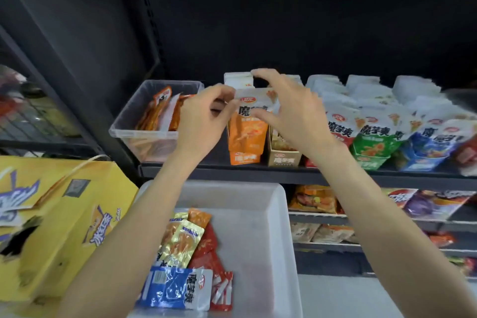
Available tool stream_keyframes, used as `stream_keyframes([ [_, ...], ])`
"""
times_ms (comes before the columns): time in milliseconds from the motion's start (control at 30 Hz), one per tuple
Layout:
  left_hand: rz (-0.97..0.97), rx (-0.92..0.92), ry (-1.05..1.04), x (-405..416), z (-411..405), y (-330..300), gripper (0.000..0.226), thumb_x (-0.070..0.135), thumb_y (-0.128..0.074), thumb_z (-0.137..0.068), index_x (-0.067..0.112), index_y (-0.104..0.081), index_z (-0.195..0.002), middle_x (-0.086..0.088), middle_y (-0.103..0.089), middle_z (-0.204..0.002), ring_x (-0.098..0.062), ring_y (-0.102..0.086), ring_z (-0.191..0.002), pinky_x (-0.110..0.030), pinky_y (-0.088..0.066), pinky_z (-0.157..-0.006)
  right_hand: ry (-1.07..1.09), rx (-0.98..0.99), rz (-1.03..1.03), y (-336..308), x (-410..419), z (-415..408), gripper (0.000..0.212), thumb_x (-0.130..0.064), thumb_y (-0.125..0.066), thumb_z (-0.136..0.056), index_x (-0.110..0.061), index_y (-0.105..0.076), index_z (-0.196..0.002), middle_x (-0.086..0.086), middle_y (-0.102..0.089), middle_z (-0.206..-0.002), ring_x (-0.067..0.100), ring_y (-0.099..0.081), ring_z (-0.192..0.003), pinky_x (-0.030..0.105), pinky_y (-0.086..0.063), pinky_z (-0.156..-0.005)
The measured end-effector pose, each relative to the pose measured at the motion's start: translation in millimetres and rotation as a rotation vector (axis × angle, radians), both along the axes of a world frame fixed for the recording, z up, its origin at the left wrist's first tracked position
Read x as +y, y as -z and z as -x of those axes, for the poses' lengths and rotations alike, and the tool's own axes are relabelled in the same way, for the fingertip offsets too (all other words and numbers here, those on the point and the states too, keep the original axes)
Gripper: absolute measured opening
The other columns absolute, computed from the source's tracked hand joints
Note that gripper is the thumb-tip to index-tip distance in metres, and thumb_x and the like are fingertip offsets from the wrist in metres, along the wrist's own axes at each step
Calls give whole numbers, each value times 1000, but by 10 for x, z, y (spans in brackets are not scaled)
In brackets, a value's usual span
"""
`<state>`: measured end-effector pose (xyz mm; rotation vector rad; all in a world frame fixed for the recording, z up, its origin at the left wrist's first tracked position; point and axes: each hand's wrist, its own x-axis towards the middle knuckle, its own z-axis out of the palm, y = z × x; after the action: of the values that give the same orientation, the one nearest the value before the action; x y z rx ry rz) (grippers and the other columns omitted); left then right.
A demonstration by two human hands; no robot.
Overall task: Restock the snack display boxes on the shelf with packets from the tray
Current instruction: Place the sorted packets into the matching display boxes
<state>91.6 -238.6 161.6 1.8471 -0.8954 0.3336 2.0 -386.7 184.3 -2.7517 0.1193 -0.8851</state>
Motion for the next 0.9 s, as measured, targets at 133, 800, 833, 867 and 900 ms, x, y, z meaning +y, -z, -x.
stream_keyframes([
  [133, 82, 9, -28, -186, -209, 55, 19, 17, -65, -88, 12, -64, -106, 3, -68, -98, -3, -63, -87, -15, -52, -75, 19, 62, 115, -183, -221, -294, 21, -38, -61, -89, -18, -57, -84, -6, -46, -76, 15, -47, -71, 28, -27, -62],
  [800, -421, 273, -146, -185, -395, 939, 64, 33, -65, -87, 22, -34, -142, -2, -50, -131, -11, -57, -106, -23, -41, -85, 299, 292, 666, 158, -89, -949, 27, -14, -60, -84, -10, -53, -109, 3, -62, -87, 23, -50, -93, 31, -28, -72],
  [833, -388, 255, -140, -161, -362, 915, 61, 32, -64, -88, 21, -36, -141, -2, -51, -130, -9, -56, -105, -21, -42, -85, 307, 229, 623, 146, -67, -875, 27, -15, -63, -83, -11, -54, -108, 3, -63, -90, 22, -50, -91, 32, -31, -72],
  [867, -325, 233, -137, -124, -315, 888, 56, 29, -63, -89, 20, -40, -139, -1, -52, -128, -6, -55, -103, -19, -45, -82, 308, 160, 563, 150, -40, -783, 26, -16, -65, -83, -12, -56, -107, 4, -63, -91, 22, -50, -90, 32, -35, -72],
  [900, -234, 214, -140, -73, -258, 864, 50, 25, -62, -90, 19, -44, -136, 0, -55, -124, -4, -56, -99, -15, -48, -78, 288, 78, 475, 169, 7, -664, 24, -17, -66, -83, -12, -58, -106, 4, -64, -91, 22, -51, -89, 32, -38, -72],
])
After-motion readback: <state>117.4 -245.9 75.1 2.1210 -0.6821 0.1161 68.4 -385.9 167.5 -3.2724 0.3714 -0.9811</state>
